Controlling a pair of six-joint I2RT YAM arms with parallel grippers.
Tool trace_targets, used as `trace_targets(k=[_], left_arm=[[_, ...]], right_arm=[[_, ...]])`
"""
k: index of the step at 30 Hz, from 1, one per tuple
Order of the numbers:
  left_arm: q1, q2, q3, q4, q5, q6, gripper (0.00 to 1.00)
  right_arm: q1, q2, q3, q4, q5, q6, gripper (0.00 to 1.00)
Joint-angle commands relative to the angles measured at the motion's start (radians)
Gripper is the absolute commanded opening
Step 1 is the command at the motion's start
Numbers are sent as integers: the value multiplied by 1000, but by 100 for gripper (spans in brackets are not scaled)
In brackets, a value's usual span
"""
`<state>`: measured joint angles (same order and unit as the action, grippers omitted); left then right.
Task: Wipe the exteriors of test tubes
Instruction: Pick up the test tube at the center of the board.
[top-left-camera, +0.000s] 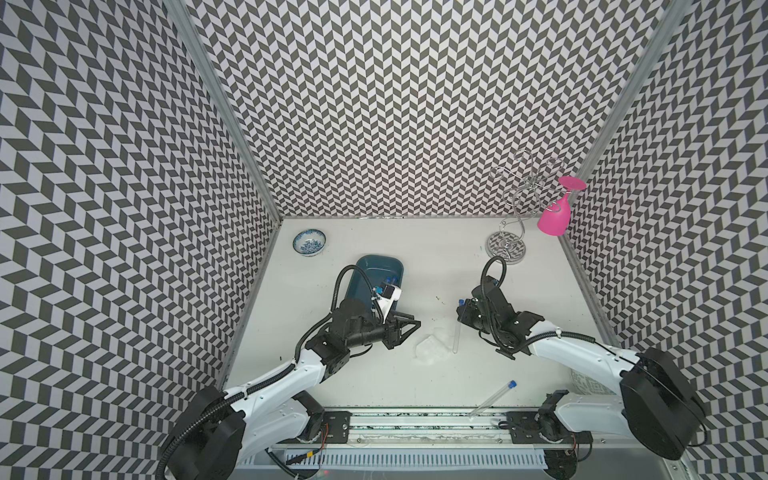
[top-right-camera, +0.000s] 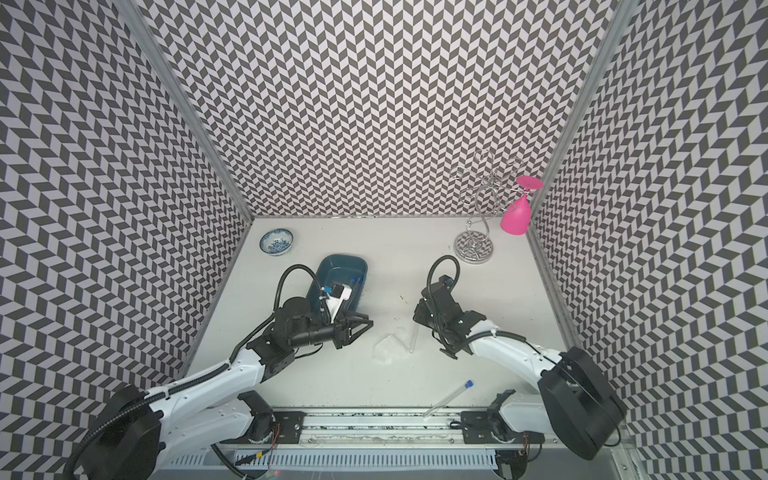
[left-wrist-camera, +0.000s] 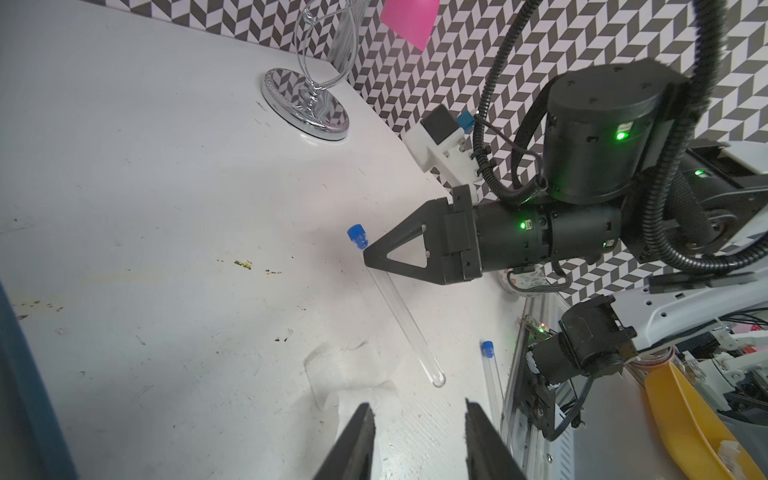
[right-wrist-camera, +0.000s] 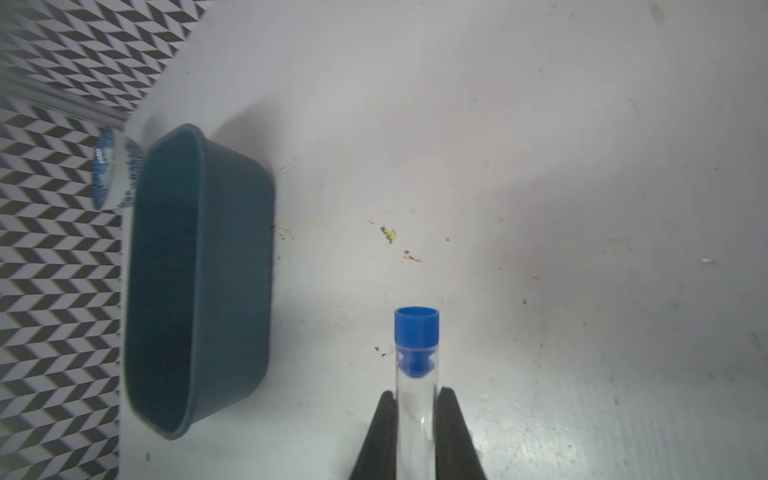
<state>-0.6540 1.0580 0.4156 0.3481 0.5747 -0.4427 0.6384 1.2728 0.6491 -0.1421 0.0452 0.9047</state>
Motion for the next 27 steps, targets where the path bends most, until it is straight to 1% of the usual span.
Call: trace_targets(k=[1,5,10,14,23,27], left_arm=[[1,32,-20,91,79,-33,43],[-4,93,-25,181,135,-88,46],[-19,167,-10,288,173,-154,50],[-41,222,8,375,194,-196,52],[-78,360,52,526,215,-294,52],[-91,417,76,593,229,-340,47]], right_arm=[[3,-65,-19,133,-107,-3,11],[4,-125,-51,228,-190,15,11],[6,-174,-49,278,-239,16,11],[6,-185,-39,291,-263,2,11],[6,-193,-34,334,-298,-6,11],[7,-194,-36,364,-309,-3,11]])
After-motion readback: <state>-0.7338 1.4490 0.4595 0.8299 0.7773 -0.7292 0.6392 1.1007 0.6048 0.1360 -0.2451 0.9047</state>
